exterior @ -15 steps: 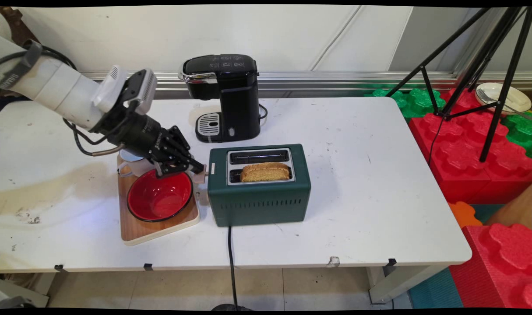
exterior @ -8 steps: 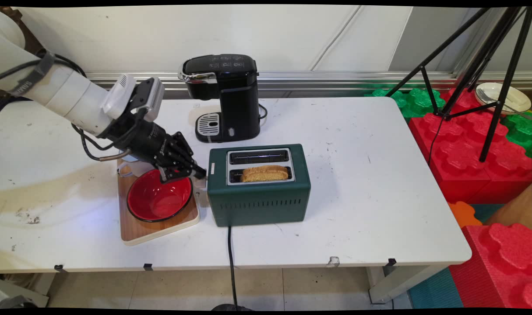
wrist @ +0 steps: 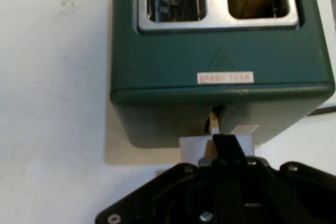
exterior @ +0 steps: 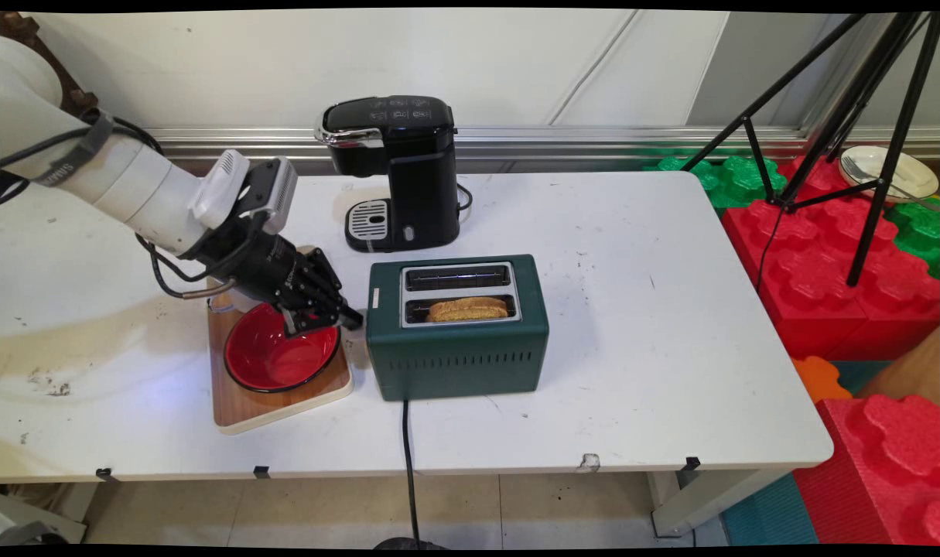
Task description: Press the toaster switch
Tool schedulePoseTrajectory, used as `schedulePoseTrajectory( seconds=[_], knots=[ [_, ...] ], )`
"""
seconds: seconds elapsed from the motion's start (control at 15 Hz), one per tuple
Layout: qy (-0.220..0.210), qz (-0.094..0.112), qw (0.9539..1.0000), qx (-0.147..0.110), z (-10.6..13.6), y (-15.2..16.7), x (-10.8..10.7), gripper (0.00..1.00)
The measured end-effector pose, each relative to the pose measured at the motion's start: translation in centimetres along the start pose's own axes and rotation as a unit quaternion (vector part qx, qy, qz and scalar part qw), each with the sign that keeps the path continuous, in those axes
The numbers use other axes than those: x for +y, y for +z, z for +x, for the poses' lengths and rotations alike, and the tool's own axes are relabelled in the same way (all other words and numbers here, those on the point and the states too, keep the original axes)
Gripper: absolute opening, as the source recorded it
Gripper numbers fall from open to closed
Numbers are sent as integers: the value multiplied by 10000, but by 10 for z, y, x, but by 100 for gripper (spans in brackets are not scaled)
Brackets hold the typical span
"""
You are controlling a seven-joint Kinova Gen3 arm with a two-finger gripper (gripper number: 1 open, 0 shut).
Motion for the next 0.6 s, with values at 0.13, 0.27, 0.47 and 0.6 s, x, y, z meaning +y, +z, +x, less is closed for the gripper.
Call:
schedulePoseTrajectory(
  seconds=[0.13, 0.27, 0.47, 0.6],
  knots=[
    [-1, -7, 10000, -27, -2, 3, 0, 0],
    [0, -12, 10000, -41, -5, 6, 1, 0],
    [5, -17, 10000, -50, -7, 8, 1, 0],
    [8, -19, 10000, -51, -7, 7, 1, 0]
  ],
)
